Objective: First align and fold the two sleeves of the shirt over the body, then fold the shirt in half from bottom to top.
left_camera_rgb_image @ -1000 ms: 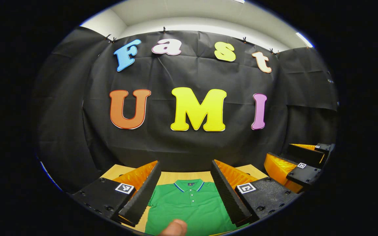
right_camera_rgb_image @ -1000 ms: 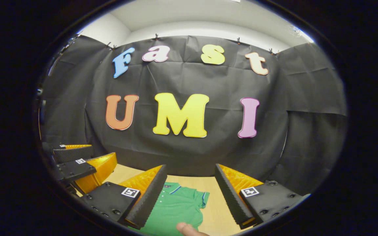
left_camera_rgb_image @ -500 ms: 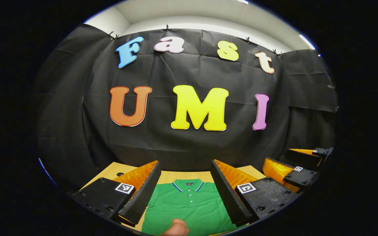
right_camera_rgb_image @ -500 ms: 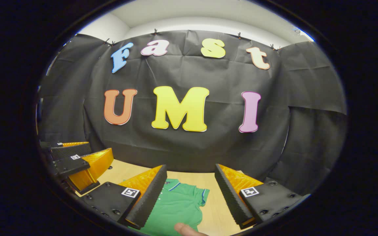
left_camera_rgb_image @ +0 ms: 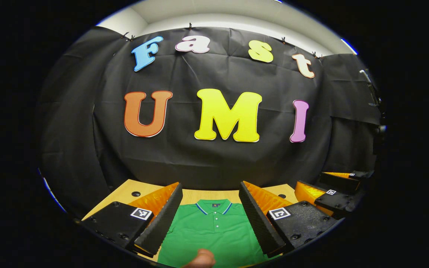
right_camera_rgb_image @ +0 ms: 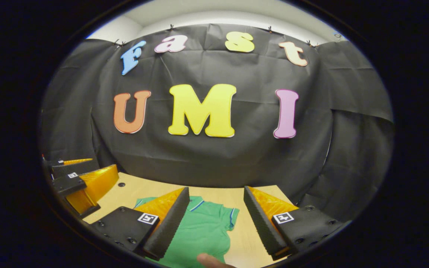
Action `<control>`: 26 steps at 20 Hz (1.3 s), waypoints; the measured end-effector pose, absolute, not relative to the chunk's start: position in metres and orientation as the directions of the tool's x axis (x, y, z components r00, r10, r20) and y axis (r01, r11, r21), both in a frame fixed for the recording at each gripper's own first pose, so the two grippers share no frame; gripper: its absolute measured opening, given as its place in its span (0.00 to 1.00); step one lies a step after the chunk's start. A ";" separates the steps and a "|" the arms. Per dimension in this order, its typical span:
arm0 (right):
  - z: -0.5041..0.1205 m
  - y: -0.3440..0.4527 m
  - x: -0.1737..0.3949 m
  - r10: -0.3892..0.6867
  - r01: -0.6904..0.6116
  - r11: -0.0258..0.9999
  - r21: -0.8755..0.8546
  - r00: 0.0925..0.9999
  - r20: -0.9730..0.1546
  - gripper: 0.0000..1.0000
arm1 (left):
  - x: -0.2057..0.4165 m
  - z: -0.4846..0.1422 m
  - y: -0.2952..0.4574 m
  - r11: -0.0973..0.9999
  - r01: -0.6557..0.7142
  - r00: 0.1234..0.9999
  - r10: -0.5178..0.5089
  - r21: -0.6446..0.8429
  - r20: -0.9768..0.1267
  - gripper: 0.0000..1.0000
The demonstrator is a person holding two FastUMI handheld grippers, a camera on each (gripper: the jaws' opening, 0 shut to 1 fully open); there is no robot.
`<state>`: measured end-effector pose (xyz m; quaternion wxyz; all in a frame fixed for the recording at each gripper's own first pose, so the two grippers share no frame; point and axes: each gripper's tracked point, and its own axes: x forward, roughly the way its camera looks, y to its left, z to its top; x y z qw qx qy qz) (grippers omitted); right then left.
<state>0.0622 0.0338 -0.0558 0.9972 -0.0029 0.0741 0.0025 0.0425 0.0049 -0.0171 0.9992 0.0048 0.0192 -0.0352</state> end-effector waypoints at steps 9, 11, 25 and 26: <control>-0.172 -0.009 0.186 -0.070 0.082 0.996 0.018 0.928 -0.365 0.94 | 0.062 -0.039 0.010 0.999 0.030 0.997 -0.029 0.021 -0.069 0.98; -0.192 -0.021 0.210 -0.103 0.115 0.993 0.007 0.918 -0.382 0.94 | 0.065 -0.052 0.010 1.000 0.023 0.995 -0.022 0.010 -0.101 0.98; -0.366 -0.037 0.276 -0.070 0.118 0.993 0.027 0.737 -0.672 0.87 | 0.078 -0.119 0.033 0.994 -0.110 0.957 0.111 0.021 -0.267 0.98; -0.374 -0.039 0.275 -0.075 0.121 0.992 0.018 0.722 -0.687 0.88 | 0.078 -0.119 0.033 0.993 -0.116 0.956 0.116 0.016 -0.270 0.98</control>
